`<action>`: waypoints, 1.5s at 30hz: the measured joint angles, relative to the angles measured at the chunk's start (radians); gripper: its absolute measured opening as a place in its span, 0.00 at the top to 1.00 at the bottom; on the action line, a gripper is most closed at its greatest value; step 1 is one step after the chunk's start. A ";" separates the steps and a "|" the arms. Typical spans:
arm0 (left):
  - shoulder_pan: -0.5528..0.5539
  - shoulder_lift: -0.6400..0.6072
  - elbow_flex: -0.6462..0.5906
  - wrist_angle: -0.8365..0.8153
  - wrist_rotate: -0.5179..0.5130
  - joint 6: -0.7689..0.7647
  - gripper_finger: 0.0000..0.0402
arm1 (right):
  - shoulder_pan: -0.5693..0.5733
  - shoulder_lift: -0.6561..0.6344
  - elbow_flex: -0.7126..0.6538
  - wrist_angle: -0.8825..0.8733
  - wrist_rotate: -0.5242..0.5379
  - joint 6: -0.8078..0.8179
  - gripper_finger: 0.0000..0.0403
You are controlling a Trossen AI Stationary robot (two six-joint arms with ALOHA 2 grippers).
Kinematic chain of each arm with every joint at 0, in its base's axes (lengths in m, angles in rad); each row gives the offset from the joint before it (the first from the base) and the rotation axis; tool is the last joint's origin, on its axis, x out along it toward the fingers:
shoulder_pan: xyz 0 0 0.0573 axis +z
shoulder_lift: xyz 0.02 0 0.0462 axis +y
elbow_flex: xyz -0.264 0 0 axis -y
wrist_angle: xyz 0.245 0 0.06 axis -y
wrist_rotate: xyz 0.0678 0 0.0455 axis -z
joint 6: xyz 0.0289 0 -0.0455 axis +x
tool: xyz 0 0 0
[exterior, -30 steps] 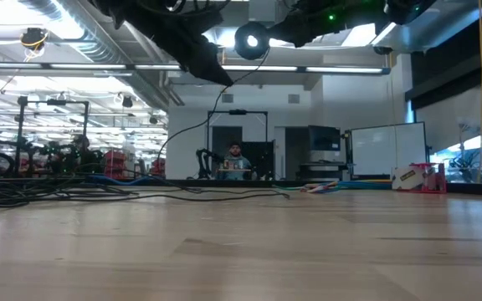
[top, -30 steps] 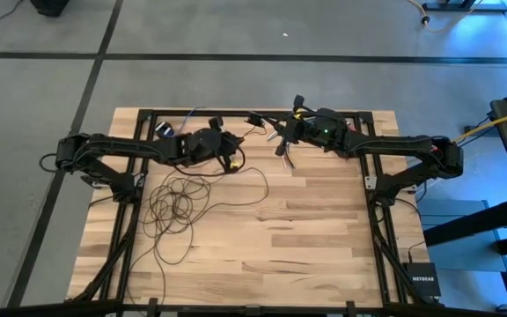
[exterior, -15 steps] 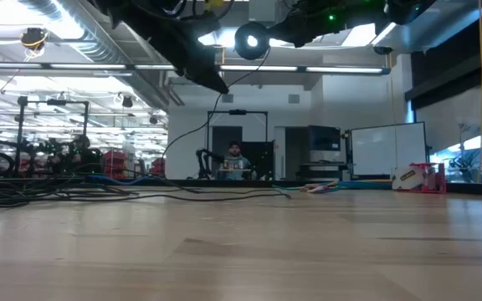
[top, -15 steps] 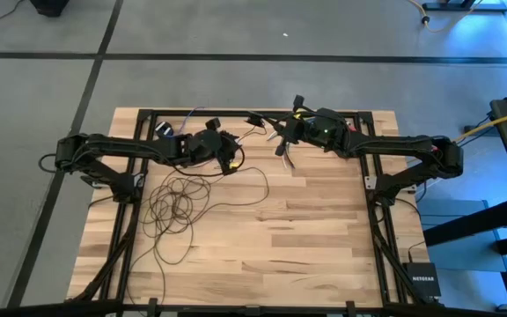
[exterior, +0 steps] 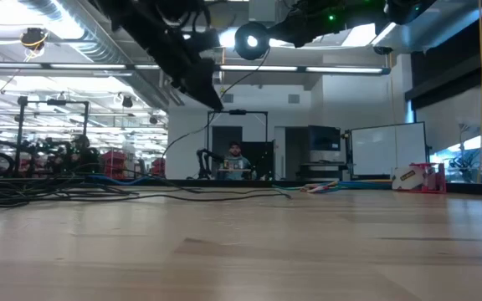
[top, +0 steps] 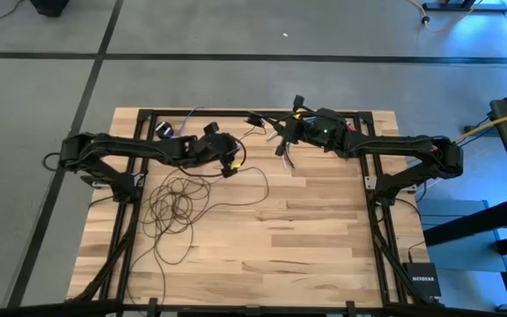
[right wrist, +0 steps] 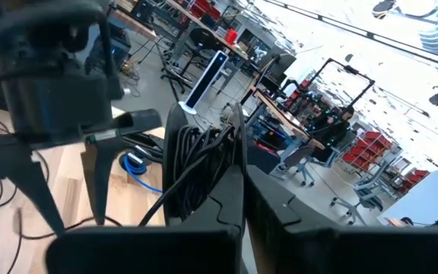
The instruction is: Coiling cords
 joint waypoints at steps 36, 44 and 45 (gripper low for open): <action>0.036 0.097 0.000 0.194 0.004 0.133 0.98 | 0.001 0.000 0.000 0.002 -0.010 0.001 0.98; 0.141 0.121 0.000 0.209 -0.113 0.160 0.99 | 0.001 0.000 0.000 0.000 -0.056 0.012 0.98; 0.151 0.118 0.000 0.205 -0.123 0.161 0.98 | 0.001 0.000 0.000 0.000 -0.062 0.013 0.98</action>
